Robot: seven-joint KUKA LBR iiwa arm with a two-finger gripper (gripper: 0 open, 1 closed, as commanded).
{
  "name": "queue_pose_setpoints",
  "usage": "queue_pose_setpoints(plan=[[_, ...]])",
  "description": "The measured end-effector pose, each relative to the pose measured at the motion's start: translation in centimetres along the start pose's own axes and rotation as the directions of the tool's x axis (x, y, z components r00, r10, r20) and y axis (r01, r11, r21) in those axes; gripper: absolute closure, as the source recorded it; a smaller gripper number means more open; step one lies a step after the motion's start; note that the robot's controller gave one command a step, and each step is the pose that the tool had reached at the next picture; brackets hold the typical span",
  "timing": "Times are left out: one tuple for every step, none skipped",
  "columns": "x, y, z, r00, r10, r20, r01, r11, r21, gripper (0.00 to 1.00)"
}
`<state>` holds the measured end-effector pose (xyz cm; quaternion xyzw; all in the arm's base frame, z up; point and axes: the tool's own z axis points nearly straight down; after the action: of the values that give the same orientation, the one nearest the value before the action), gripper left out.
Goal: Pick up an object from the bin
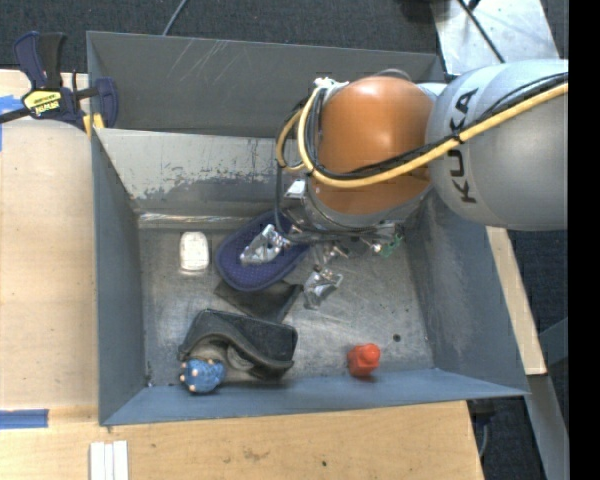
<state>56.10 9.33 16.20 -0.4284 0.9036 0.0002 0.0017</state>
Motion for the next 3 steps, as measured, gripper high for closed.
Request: queue_pose_setpoints(plan=[[-1.8,0.4,7.5,0.972,-0.233,0.002,0.233,0.972,-0.002,0.00],[-1.7,0.3,7.5,0.973,-0.231,-0.001,0.231,0.973,-0.001,1.00],[-3.1,1.8,6.8,0.748,-0.664,0.001,0.664,0.748,0.001,1.00]])
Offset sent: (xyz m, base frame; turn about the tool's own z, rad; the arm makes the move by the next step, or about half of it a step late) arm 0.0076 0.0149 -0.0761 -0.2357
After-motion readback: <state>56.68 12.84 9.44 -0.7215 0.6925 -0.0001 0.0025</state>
